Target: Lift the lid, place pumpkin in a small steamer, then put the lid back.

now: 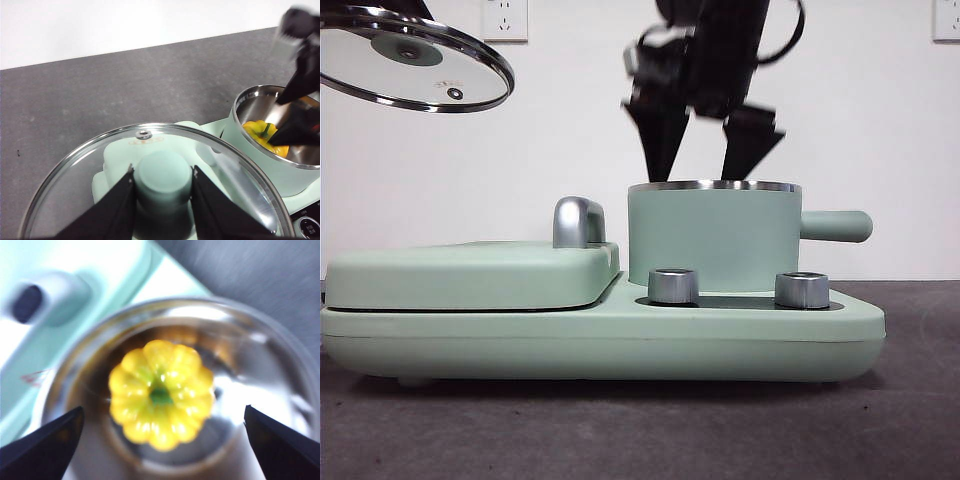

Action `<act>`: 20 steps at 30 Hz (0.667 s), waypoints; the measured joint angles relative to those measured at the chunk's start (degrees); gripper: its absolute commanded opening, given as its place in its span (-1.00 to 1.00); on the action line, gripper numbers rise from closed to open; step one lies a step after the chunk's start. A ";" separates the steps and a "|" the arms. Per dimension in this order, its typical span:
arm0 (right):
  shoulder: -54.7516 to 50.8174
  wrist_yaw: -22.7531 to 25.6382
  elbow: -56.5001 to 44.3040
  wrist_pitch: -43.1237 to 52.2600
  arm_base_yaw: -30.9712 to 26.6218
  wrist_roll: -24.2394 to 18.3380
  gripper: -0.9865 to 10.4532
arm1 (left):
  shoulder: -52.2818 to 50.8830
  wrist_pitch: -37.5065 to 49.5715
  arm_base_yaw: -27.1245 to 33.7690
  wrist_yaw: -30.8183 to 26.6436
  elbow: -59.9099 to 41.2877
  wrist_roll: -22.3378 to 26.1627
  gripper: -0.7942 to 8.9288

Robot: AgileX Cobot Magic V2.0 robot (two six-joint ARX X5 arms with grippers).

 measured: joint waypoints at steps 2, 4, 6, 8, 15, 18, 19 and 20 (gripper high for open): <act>-2.62 0.00 0.00 -0.44 -0.02 0.42 -0.01 | 0.02 0.00 0.00 0.00 0.00 0.02 -0.80; -5.01 -0.04 0.00 -0.35 -0.04 0.52 -0.11 | 0.02 0.00 0.00 0.00 0.00 0.00 -0.80; -8.17 -0.26 -1.11 1.22 0.55 0.59 -0.11 | 0.02 0.00 0.00 0.00 0.00 0.00 -0.80; -12.87 -0.33 -6.45 5.42 1.75 0.59 -0.11 | 0.02 0.00 0.00 0.00 0.00 0.00 -0.80; -27.21 -0.57 -30.38 22.36 3.23 2.93 -0.11 | 0.02 -0.02 0.00 0.00 0.00 0.00 -0.80; -33.22 -0.37 -37.68 27.82 3.23 4.13 -0.11 | 0.02 -0.02 0.00 0.00 0.00 0.00 -0.80; -35.34 -0.22 -39.95 29.59 3.21 4.52 -0.11 | 0.02 -0.04 0.00 0.00 0.00 0.00 -0.80; -37.29 -0.02 -42.10 30.97 3.21 4.74 -0.11 | 0.02 -0.07 0.00 0.00 0.00 0.00 -0.80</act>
